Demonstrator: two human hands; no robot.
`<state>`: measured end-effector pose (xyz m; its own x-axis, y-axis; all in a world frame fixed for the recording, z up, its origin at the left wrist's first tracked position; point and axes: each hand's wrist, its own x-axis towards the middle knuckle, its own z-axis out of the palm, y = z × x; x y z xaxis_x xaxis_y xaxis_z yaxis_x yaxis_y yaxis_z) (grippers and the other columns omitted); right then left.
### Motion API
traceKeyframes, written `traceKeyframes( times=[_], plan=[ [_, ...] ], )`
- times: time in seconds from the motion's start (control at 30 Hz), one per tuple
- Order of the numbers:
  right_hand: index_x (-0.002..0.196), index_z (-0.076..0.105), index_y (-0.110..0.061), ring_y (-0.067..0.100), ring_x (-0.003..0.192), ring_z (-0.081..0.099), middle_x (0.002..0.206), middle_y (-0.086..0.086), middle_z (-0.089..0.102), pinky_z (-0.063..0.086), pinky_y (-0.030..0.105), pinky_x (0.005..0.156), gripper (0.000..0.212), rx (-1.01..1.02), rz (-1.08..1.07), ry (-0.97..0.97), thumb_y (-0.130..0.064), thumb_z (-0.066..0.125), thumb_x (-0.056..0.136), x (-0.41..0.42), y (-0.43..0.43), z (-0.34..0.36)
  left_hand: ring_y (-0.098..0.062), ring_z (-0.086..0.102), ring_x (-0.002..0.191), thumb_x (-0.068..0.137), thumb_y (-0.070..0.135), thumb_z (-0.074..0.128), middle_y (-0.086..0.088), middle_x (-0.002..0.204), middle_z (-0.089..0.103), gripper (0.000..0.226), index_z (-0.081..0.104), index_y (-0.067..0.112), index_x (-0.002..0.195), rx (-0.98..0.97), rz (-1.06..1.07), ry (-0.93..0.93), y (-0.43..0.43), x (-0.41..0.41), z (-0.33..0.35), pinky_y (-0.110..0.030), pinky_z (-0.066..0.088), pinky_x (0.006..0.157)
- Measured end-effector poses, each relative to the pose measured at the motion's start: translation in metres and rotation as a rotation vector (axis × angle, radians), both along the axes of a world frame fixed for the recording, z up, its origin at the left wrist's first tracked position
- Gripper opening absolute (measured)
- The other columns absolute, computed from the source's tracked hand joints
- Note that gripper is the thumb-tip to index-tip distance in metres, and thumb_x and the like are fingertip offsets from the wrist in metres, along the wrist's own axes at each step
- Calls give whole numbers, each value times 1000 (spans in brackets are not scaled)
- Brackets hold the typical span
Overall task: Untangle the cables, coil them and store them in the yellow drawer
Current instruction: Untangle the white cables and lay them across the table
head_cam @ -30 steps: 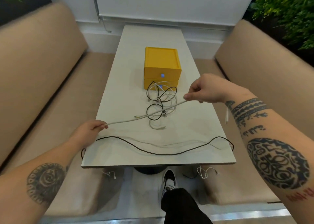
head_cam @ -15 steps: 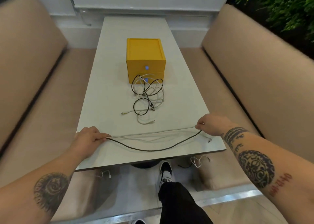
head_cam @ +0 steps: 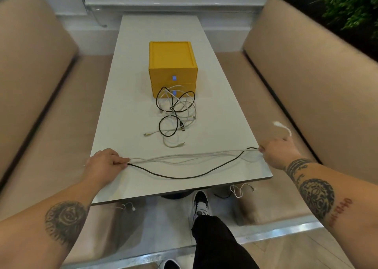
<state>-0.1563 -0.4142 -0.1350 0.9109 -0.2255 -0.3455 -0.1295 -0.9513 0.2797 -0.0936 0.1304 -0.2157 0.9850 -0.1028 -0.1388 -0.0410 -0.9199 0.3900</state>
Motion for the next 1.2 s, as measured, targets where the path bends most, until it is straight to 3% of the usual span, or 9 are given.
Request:
traceKeyframes(
  times=[0.13,0.23,0.37,0.57,0.73,0.83,0.93,1.07,1.2],
  plan=[
    [102,59,-30,18,107,53,109,-6,63,27,39,106,29,49,-94,3,-10,41,91,-6,7,-20,-17,60,97,84,42,77,25,88,56,18,74,56,95,-10,-1,-23,9,3,-11,-46,48,90],
    [102,56,-28,19,106,51,114,-2,62,31,40,102,20,138,-183,-77,-20,37,99,-9,9,-31,-20,59,99,87,40,74,23,90,56,18,74,55,98,-6,-9,-51,8,1,-10,-47,47,91],
    [125,54,-26,21,123,45,130,-1,55,33,40,100,31,106,-132,-212,-23,42,97,-3,24,-32,-19,53,98,91,37,70,18,95,60,18,74,50,102,18,24,-76,-2,-3,-2,-43,46,90],
    [147,41,-36,14,146,24,156,-11,35,22,44,120,62,588,153,-18,-55,60,92,12,71,-15,-19,49,110,96,33,59,15,116,64,29,68,47,119,56,15,-35,-15,-8,12,-37,39,95],
    [156,29,-33,20,144,26,160,-7,27,21,43,117,93,497,425,136,-69,66,78,15,123,-14,-13,45,127,75,77,36,25,132,55,58,54,58,127,-22,-99,15,-41,-18,22,-40,29,107],
    [158,20,-29,24,145,25,161,-2,24,24,45,116,100,442,489,107,-69,66,79,13,142,-27,-10,34,137,71,86,36,24,146,45,71,39,59,138,-22,-194,14,-54,-29,11,-41,16,118],
    [158,22,-27,24,140,31,157,0,31,30,43,112,85,396,515,13,-61,58,90,12,149,-37,-13,28,140,71,94,27,15,150,41,95,33,44,151,40,-223,-13,-56,-36,-3,-43,9,120],
    [139,55,-22,31,112,53,126,6,57,47,43,88,48,392,573,-121,-41,60,96,13,143,-47,-22,46,121,81,90,11,12,121,57,87,61,41,133,4,-218,-151,-54,-31,-13,-40,27,108],
    [101,76,-15,32,71,61,82,7,64,53,41,51,27,447,590,-280,-23,84,77,14,128,-63,-22,45,109,93,56,57,14,98,51,32,73,40,115,-115,-110,-162,-56,-26,-12,-33,26,99]
  ],
)
